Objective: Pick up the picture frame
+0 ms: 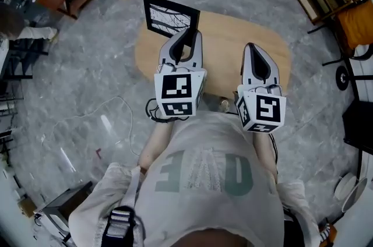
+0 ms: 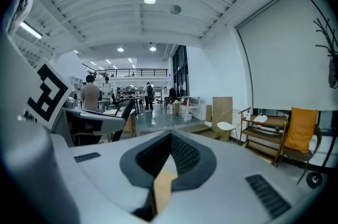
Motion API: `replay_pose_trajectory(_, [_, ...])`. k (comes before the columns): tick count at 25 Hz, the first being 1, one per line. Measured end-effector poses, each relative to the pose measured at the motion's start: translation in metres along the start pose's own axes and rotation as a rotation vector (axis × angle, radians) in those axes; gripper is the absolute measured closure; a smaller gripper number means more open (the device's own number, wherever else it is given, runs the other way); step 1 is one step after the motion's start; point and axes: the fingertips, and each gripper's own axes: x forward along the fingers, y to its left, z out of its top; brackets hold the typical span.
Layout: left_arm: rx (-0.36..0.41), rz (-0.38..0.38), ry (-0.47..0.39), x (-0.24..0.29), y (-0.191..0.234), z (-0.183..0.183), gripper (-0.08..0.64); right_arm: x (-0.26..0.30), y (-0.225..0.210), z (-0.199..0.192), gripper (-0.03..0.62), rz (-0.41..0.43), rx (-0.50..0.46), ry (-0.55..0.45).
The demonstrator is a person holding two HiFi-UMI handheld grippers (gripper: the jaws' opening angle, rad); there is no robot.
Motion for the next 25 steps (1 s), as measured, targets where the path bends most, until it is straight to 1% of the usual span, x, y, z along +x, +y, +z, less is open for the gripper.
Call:
replay_pose_trajectory(3, [0.005,0.008,-0.014,-0.011,0.009,-0.005,0.489,-0.001,0.013,-0.015,0.588,0.004,0.024,0.023])
replay_pose_trajectory(6, [0.029,0.01,-0.025,-0.018,0.01,-0.004,0.489,-0.006,0.016,-0.024,0.588,-0.002,0.032,0.049])
replay_pose_trajectory(8, [0.042,0.009,-0.03,-0.018,0.009,-0.001,0.489,-0.007,0.012,-0.024,0.588,-0.011,0.038,0.052])
replay_pose_trajectory(13, [0.041,0.015,-0.029,-0.02,0.007,0.001,0.489,-0.009,0.004,-0.02,0.588,-0.033,0.052,0.039])
replay_pose_trajectory(25, [0.045,0.043,-0.03,-0.019,0.01,0.0,0.489,-0.005,0.004,-0.017,0.588,-0.003,0.063,0.027])
